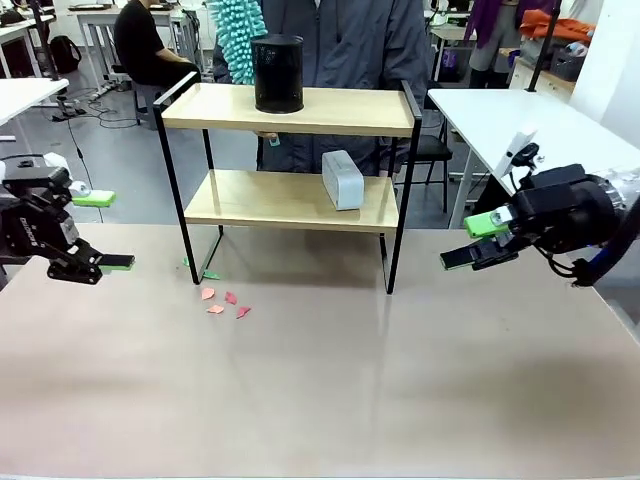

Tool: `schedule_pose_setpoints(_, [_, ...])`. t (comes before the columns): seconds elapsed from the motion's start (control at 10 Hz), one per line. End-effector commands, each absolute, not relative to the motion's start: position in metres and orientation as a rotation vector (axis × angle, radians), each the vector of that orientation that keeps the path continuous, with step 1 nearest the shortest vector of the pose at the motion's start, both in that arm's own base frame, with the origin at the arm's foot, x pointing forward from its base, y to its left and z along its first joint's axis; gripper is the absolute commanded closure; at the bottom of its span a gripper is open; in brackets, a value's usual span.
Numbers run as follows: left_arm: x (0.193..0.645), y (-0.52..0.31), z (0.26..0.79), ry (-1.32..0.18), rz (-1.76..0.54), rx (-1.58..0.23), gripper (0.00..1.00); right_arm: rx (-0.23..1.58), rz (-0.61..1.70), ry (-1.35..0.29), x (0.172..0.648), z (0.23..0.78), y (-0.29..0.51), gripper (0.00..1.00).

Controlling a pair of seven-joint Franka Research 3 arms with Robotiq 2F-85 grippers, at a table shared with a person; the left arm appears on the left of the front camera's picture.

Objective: Clean the shelf.
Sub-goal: Hand the Duster back to the human.

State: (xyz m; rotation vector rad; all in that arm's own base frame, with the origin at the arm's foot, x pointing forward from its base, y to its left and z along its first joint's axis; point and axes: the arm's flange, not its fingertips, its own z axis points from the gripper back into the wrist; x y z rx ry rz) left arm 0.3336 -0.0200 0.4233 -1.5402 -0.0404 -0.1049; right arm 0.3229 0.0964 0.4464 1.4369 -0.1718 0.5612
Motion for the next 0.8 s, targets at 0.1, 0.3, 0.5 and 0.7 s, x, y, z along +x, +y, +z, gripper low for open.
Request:
schedule_pose_setpoints(0.1, [0.3208, -0.0122, 0.444, -0.036, -0.128, -1.568, 0.0, 1.416, 0.6, -0.164, 0.3199, 0.4461, 0.1081, 0.0])
schedule_pose_setpoints(0.3, [0.3208, -0.0122, 0.444, -0.036, -0.128, -1.568, 0.0, 1.416, 0.6, -0.164, 0.3199, 0.4461, 0.1081, 0.0])
schedule_pose_setpoints(0.5, [0.3208, -0.0122, 0.444, -0.036, -0.128, -1.568, 0.0, 1.416, 0.6, -0.164, 0.3199, 0.4461, 0.1081, 0.0])
schedule_pose_setpoints(0.7, [0.3208, -0.0122, 0.444, -0.036, -0.128, -1.568, 0.0, 1.416, 0.6, -0.164, 0.3199, 0.4461, 0.1081, 0.0])
